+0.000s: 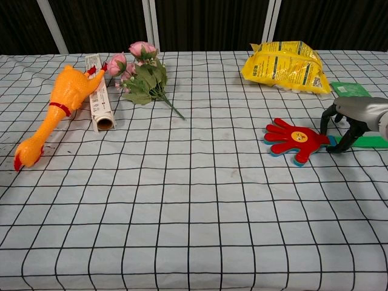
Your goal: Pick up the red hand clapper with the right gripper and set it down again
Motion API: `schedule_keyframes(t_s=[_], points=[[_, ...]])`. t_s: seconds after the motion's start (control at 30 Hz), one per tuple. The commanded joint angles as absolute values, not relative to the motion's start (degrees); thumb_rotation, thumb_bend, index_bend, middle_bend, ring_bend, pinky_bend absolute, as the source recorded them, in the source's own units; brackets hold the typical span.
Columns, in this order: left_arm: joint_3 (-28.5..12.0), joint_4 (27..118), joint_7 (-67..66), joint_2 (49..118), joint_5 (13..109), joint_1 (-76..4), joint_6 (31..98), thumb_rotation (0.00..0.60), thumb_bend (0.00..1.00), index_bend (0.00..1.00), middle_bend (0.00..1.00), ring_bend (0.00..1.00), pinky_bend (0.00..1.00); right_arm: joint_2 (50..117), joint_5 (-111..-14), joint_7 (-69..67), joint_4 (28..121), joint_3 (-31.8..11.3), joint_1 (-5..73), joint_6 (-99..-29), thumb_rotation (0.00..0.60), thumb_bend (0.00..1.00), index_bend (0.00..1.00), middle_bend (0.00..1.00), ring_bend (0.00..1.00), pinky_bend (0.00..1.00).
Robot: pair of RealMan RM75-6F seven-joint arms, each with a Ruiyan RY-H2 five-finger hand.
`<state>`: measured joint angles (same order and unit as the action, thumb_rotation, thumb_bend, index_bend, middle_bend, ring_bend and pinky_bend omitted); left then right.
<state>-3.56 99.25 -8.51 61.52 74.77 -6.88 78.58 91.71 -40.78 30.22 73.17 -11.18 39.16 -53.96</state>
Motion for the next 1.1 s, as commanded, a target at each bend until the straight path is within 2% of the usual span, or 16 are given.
schedule_keyframes(t_s=[0.03,1.1], points=[[-3.57,99.29,-8.51,61.51,74.74,-6.87,78.6,0.6,0.0,0.0,0.0,0.0,0.0,91.77,-40.84,30.17,73.1,-11.19,39.21,-53.95,0.6,0.22,0.46,0.18,0.19,0.19],[-3.55,99.34,-8.47,61.44,74.56,-6.92,78.5,0.6,0.0,0.0,0.0,0.0,0.0,92.07,-41.18,30.25,72.79,-10.93,39.49,-53.73,0.6,0.23,0.48,0.19,0.19,0.19]])
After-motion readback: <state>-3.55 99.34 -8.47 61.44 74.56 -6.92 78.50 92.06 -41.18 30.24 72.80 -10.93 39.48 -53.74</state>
